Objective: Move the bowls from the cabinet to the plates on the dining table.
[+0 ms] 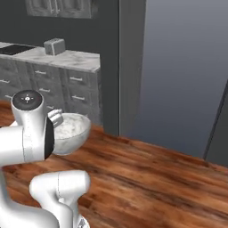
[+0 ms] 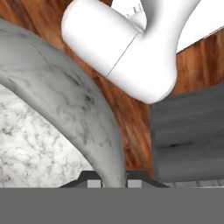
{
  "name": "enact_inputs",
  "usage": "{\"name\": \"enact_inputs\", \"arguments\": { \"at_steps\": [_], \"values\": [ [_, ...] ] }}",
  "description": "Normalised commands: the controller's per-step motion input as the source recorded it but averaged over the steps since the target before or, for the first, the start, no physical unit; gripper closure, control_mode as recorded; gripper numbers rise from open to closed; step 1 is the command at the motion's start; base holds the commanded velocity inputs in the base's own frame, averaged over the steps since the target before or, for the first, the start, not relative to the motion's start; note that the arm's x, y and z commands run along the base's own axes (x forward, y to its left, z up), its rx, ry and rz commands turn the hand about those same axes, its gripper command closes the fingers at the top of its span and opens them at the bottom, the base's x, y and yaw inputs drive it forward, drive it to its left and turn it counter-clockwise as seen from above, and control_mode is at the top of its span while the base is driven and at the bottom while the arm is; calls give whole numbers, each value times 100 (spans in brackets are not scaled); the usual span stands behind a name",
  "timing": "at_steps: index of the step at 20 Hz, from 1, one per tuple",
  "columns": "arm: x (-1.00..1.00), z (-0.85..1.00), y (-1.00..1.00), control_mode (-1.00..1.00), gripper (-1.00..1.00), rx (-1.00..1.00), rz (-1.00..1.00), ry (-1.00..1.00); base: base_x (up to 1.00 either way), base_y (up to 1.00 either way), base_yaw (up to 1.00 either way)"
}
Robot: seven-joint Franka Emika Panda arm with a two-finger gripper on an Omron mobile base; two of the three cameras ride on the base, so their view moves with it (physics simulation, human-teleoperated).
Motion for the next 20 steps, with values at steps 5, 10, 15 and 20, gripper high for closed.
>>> {"name": "enact_inputs", "arguments": {
  "at_steps": [5, 10, 15, 20],
  "values": [
    [0, 0, 0, 100, 100, 0, 0, 0, 72, -58, 32],
    [0, 0, 0, 100, 100, 0, 0, 0, 65, 0, 65],
    [0, 0, 0, 100, 100, 0, 0, 0, 56, -2, 70],
    [0, 0, 0, 100, 100, 0, 0, 0, 75, -18, 65]
  ]
}}
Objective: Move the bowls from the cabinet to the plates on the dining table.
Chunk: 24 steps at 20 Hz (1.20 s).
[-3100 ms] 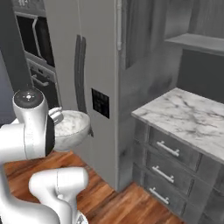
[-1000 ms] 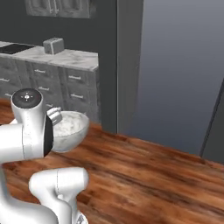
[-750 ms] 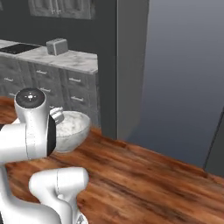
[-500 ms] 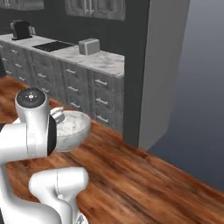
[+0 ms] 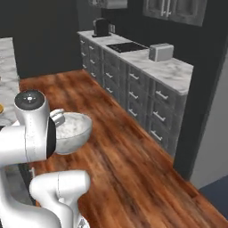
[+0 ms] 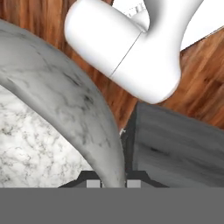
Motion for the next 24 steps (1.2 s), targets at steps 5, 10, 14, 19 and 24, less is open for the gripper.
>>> {"name": "enact_inputs", "arguments": {
  "at_steps": [5, 10, 14, 19, 24],
  "values": [
    [0, 0, 0, 100, 100, 0, 0, 0, 94, -58, 55],
    [0, 0, 0, 100, 100, 0, 0, 0, 99, -67, 55],
    [0, 0, 0, 100, 100, 0, 0, 0, 92, -42, 63],
    [0, 0, 0, 100, 100, 0, 0, 0, 84, -33, 67],
    [0, 0, 0, 100, 100, 0, 0, 0, 80, -46, 66]
  ]
}}
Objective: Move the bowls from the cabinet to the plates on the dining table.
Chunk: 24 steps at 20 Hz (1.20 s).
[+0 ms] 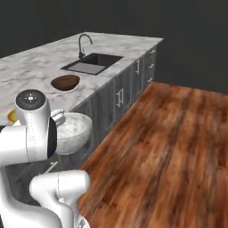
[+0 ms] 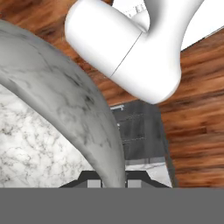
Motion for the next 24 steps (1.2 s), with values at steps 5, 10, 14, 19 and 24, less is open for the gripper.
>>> {"name": "enact_inputs", "arguments": {
  "at_steps": [5, 10, 14, 19, 24],
  "values": [
    [0, 0, 0, 100, 100, 0, 0, 0, 49, -53, 62],
    [0, 0, 0, 100, 100, 0, 0, 0, 24, -51, 53],
    [0, 0, 0, 100, 100, 0, 0, 0, 25, -57, 46],
    [0, 0, 0, 100, 100, 0, 0, 0, 32, -75, 39],
    [0, 0, 0, 100, 100, 0, 0, 0, 21, -53, 32]
  ]
}}
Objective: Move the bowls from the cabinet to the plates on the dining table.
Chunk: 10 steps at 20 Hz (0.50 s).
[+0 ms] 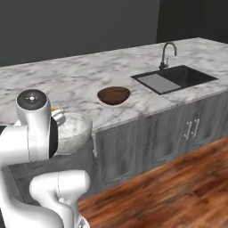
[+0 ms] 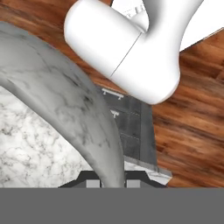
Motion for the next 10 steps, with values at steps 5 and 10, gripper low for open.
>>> {"name": "enact_inputs", "arguments": {
  "at_steps": [5, 10],
  "values": [
    [0, 0, 0, 100, 100, 0, 0, 0, 35, -1, 23],
    [0, 0, 0, 100, 100, 0, 0, 0, 30, -2, 25]
  ]
}}
